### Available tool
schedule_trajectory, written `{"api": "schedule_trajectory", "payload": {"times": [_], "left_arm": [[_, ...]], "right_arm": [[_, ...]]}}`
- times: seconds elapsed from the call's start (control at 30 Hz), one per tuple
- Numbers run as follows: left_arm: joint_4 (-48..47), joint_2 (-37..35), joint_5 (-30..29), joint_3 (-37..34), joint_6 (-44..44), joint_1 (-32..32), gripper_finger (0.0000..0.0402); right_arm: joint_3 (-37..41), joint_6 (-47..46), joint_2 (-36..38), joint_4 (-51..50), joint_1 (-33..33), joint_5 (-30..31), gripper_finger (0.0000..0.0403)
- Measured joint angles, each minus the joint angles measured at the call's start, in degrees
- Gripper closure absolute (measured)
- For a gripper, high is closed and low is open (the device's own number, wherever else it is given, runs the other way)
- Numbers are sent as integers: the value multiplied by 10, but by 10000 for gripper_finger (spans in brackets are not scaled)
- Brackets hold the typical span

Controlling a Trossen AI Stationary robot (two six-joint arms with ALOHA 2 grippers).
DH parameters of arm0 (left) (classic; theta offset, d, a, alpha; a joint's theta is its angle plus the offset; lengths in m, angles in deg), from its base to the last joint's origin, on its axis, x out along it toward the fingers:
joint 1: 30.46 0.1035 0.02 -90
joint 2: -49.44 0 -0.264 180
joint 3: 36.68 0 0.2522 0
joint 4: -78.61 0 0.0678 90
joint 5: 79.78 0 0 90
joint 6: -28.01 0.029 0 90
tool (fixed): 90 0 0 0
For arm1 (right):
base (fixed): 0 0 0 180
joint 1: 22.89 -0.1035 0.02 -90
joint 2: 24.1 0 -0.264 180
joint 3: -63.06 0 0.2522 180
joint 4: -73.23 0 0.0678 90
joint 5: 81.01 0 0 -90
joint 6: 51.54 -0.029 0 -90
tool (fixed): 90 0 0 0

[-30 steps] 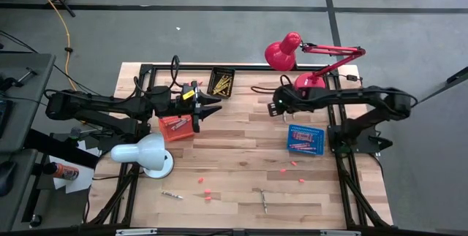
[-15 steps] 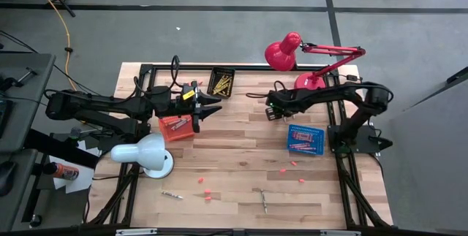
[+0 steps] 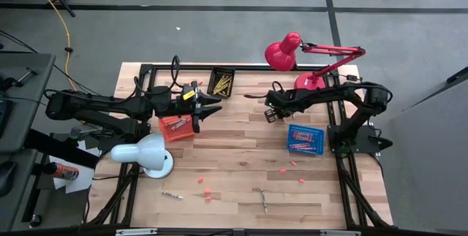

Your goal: Sort crayons

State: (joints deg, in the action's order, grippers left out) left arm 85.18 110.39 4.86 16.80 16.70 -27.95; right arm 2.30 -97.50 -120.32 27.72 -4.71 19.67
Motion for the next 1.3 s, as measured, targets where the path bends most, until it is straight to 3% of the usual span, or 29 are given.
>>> {"api": "schedule_trajectory", "payload": {"times": [0.2, 0.3, 0.6, 0.8, 0.93, 1.3], "left_arm": [[0, 0, 0, 0, 0, 0, 277], [0, 0, 0, 0, -2, 0, 277], [-3, 0, 0, 0, -5, 0, 277], [-18, -8, 0, 0, 12, 2, 277], [-41, -13, 0, 1, 17, 2, 277], [-50, -13, -1, 1, 10, 2, 277]], "right_arm": [[2, 38, 13, 4, -19, 2, 397], [6, 94, 44, 29, -40, -54, 400], [3, 228, 124, 357, -130, -162, 401], [3, 284, 143, 550, -157, -157, 402], [2, 285, 155, 617, -156, -140, 402], [2, 300, 162, 663, -152, -137, 402]]}}
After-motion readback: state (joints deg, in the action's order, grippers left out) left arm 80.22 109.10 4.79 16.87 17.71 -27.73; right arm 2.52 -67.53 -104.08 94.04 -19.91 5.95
